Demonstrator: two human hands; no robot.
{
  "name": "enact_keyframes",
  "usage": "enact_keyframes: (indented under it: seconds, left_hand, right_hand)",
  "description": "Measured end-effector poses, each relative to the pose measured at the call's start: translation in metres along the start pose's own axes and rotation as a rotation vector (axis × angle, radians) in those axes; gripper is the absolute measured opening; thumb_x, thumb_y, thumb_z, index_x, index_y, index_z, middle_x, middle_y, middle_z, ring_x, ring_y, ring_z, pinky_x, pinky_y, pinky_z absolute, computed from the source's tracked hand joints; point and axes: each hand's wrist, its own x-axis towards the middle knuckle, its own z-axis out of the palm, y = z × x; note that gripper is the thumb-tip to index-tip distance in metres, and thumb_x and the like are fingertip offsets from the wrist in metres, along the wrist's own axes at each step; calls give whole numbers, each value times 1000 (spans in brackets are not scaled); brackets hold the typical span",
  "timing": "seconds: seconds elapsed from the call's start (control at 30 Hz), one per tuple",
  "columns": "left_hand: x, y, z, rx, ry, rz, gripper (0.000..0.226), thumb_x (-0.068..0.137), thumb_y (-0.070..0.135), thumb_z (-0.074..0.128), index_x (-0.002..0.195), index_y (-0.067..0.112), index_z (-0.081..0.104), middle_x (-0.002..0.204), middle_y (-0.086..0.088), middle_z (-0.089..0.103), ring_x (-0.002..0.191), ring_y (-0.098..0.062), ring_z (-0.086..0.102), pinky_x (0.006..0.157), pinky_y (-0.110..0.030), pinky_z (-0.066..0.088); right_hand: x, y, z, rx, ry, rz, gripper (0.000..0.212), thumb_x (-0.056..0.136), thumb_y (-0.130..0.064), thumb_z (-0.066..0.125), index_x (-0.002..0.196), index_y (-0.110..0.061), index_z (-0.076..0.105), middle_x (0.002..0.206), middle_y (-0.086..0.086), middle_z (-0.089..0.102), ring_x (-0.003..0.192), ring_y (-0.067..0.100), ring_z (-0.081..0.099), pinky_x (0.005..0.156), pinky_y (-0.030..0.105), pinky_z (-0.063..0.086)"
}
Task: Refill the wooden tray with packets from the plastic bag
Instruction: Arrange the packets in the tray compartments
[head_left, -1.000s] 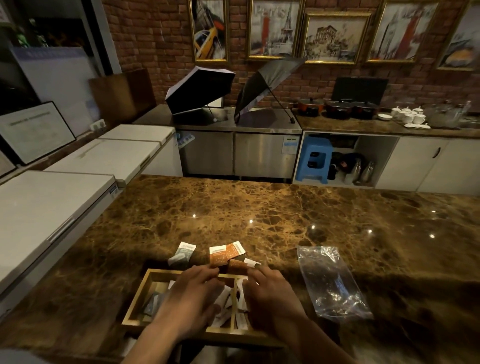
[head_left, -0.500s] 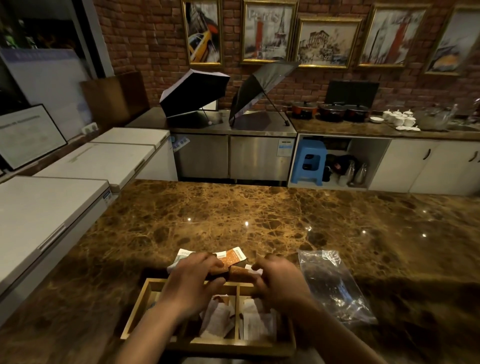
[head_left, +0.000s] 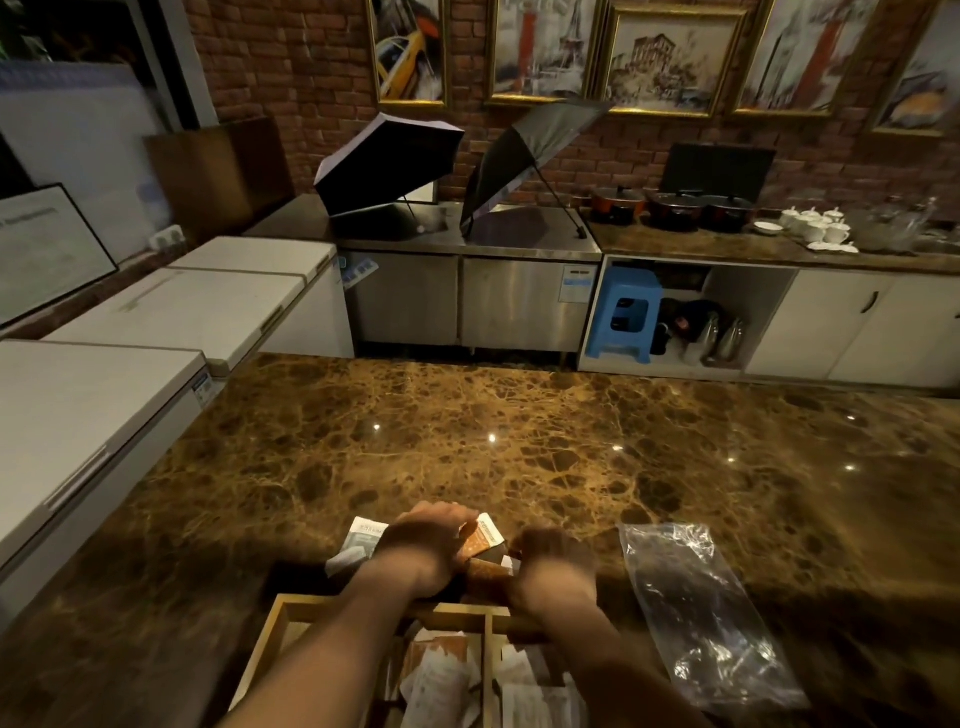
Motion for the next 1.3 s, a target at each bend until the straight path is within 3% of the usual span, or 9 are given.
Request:
enact_keyframes:
  seconds: [0.23,0.43,0.53,0.63,0.83,1.0,1.1,1.17,1.3]
  left_hand:
    - [8,6,9,48,82,-38,57,89,33,66,143,32,47,141,-2,55,129,-25,51,107,-39,41]
    - [6,8,5,-145,77,-145,22,87,35,69,108,31,65,126,-3,60,115,-26,60,98,-36,50]
    - [1,9,-6,-218,149,-165,9,90,28,63,99,28,66,120,-6,62,106,-27,62,87,-32,49]
    - [-7,11,-24,-323,207,-180,9,91,21,60,92,29,63,113,-4,70,98,-25,65,83,-32,51]
    - [-54,17,-60,-446,175,-77,37,88,35,75,123,30,64,110,12,62,99,-12,61,83,-27,49]
    - [-86,12,-56,-365,35,-91,42,75,39,87,110,34,63,104,17,61,96,-7,61,78,-23,51]
    - [-98,10,-39,-289,-33,-83,37,74,33,88,96,36,58,106,17,59,100,-8,58,72,-16,45]
    - [-104,9,-28,-245,-103,-101,35,74,33,86,94,37,57,112,12,61,105,-10,58,79,-22,50]
    - [-115,9,-18,-266,-131,-173,32,71,26,87,89,34,61,107,9,65,96,-8,61,68,-21,52]
  right_hand:
    - [10,-2,6,-7,47,-6,35,92,-20,68,127,-22,66,131,7,65,120,23,63,96,35,55]
    - [11,2,-1,113,21,-43,28,97,-21,62,124,-18,66,129,9,64,117,23,63,95,30,51]
    - [6,6,-13,231,34,-60,6,94,-28,65,99,-30,68,109,2,70,101,18,66,86,26,51]
    - [0,14,-31,406,94,-63,21,86,-34,76,72,-33,59,83,-13,63,84,9,65,72,21,50]
    - [-34,34,-75,676,-72,-65,20,85,-15,79,91,-29,67,94,-3,69,83,13,69,68,30,62]
    - [-60,50,-86,625,-198,-91,42,78,-15,85,113,-23,63,105,-3,65,92,13,66,66,25,59]
    - [-71,54,-78,532,-302,-157,35,75,-15,87,104,-18,68,105,-1,69,94,14,68,73,33,64]
    - [-75,52,-72,445,-366,-205,34,76,-13,85,106,-17,70,107,0,70,99,16,69,82,36,64]
    - [-78,53,-70,379,-327,-223,36,79,-9,83,110,-14,66,103,-3,65,99,18,68,75,28,62]
